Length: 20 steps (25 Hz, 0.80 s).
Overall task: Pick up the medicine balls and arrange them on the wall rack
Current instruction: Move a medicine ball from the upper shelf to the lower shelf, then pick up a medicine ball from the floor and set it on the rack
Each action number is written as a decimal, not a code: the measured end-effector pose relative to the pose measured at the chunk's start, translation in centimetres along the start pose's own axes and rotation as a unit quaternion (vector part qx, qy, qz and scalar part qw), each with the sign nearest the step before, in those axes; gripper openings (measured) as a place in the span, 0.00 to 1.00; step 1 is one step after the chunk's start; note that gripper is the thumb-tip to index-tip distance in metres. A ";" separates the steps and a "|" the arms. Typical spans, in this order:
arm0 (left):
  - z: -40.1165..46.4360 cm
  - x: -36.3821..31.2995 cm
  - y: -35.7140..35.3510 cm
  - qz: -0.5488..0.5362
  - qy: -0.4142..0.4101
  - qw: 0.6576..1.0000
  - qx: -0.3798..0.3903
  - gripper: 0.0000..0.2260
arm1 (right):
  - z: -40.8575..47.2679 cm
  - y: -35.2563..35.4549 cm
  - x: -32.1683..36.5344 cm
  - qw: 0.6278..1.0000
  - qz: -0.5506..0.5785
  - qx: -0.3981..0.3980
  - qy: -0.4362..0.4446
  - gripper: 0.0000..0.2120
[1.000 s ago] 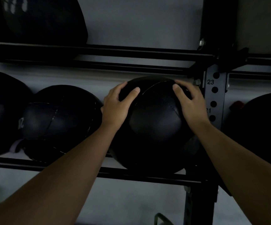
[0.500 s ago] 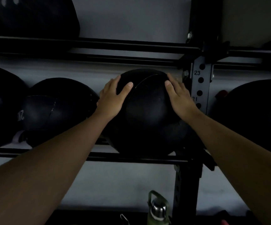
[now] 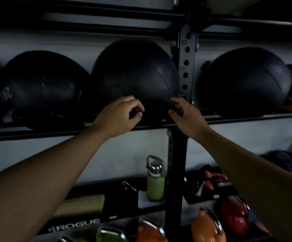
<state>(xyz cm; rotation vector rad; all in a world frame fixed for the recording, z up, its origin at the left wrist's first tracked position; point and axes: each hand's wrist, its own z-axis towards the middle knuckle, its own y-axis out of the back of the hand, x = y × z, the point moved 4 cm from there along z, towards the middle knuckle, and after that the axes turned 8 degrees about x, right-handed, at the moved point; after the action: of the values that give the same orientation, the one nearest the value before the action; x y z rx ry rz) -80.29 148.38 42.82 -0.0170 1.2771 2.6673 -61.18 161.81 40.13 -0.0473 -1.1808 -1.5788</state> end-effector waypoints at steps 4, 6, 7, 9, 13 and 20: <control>-4.1 -1.0 -7.1 -0.113 0.050 0.965 0.230 0.08 | -10.5 -3.0 -3.0 0.988 -0.057 0.047 -0.137 0.14; -7.6 -2.5 -11.1 -0.119 0.037 0.939 0.320 0.07 | -16.5 -5.3 -4.2 0.974 -0.092 0.079 -0.193 0.12; -10.0 -3.7 -13.4 -0.108 0.017 0.922 0.370 0.06 | -20.1 -6.5 -4.9 0.964 -0.109 0.097 -0.222 0.11; -15.0 -6.6 -17.5 -0.084 -0.030 0.883 0.461 0.08 | -27.9 -9.1 -6.1 0.937 -0.129 0.151 -0.288 0.11; -25.3 -13.7 -21.9 -0.085 -0.097 0.819 0.559 0.16 | -43.8 -11.7 -7.0 0.857 -0.107 0.243 -0.441 0.14; -42.6 -25.2 -25.0 -0.077 -0.141 0.683 0.712 0.20 | -67.1 -13.1 -4.4 0.773 -0.042 0.262 -0.577 0.17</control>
<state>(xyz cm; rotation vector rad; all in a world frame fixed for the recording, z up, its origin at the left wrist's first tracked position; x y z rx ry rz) -54.21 126.77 -1.07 0.4340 2.5760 0.8432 -34.16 117.32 -4.43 -0.6891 -2.5772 -1.1624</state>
